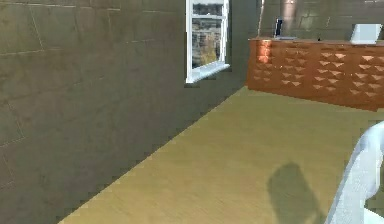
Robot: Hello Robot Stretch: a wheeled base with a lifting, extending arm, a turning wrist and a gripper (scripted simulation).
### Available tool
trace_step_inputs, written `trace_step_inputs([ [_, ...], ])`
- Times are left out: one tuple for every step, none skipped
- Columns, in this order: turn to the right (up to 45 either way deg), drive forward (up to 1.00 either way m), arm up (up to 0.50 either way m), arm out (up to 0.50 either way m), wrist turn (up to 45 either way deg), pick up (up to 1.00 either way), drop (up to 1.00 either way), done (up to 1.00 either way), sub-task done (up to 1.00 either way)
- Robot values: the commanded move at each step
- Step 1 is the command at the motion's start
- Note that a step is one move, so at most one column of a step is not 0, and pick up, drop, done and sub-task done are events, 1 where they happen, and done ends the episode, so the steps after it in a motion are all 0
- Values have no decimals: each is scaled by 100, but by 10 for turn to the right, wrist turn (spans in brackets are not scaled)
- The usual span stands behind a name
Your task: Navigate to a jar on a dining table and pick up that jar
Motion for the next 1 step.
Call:
trace_step_inputs([
  [0, 20, 0, 0, 0, 0, 0, 0, 0],
])
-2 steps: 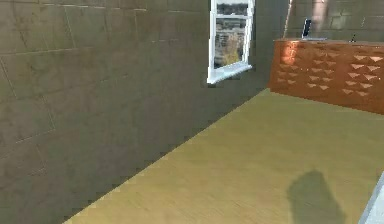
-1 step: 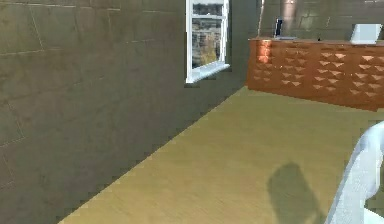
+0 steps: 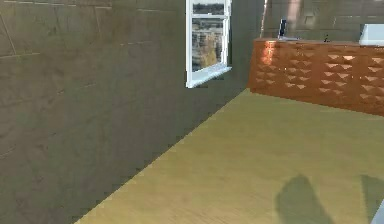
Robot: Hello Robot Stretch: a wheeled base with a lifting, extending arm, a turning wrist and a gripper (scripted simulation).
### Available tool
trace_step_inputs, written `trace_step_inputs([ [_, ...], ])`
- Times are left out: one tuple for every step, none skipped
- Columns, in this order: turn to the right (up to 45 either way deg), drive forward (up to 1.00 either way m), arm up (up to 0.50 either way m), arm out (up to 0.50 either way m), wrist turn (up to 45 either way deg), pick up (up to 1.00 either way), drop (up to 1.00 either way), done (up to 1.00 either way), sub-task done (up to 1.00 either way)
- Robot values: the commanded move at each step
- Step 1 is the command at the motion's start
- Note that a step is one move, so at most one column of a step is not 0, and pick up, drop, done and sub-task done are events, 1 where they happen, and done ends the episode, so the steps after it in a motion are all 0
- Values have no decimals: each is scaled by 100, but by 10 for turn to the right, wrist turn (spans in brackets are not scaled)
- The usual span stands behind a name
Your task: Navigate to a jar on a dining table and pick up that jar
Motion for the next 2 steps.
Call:
trace_step_inputs([
  [360, 0, 0, 0, 0, 0, 0, 0, 0],
  [0, 100, 0, 0, 0, 0, 0, 0, 0],
])
